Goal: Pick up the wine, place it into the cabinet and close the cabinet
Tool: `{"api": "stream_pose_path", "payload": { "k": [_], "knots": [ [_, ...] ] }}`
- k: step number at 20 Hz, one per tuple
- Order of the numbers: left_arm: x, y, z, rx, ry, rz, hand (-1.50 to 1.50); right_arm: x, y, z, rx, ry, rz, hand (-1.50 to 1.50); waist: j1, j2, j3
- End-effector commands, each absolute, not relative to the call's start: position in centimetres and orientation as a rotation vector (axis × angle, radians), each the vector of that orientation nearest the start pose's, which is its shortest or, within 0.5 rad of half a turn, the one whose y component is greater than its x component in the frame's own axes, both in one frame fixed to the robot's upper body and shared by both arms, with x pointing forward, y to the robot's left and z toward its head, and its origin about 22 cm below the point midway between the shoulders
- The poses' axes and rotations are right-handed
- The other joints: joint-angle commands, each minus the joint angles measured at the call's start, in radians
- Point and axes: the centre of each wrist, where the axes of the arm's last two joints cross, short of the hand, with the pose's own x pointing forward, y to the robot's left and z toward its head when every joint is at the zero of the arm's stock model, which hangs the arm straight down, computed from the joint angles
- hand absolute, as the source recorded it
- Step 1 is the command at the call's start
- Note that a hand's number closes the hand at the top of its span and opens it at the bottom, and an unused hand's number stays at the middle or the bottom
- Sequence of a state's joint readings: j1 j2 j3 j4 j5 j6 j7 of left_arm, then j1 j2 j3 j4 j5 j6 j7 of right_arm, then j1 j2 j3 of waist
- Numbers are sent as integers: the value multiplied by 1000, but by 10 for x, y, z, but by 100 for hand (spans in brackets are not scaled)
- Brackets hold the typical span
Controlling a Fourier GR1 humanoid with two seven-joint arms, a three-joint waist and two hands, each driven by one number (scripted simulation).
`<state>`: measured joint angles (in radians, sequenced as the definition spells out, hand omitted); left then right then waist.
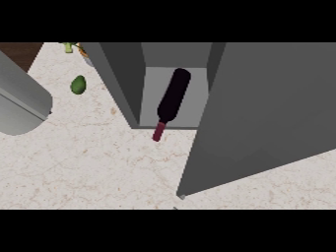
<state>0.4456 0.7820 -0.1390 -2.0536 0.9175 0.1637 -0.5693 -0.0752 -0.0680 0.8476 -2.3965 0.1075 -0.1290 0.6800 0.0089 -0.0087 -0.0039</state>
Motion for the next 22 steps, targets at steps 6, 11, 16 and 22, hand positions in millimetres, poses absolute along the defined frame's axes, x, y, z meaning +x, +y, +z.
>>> {"api": "stream_pose_path", "payload": {
  "k": [6,11,16,22],
  "knots": [
    [148,316,86,-263,-1926,195,-150,117,-58,197,622,-1753,635,150,22,10,-1],
    [158,315,104,-261,-1950,187,-150,138,-48,211,640,-1734,624,150,32,14,0],
    [156,307,99,-271,-1927,200,-150,166,-26,228,617,-1748,617,150,43,13,1],
    [166,307,88,-239,-1945,229,-150,217,8,259,583,-1788,563,150,27,13,2]
  ]
}}
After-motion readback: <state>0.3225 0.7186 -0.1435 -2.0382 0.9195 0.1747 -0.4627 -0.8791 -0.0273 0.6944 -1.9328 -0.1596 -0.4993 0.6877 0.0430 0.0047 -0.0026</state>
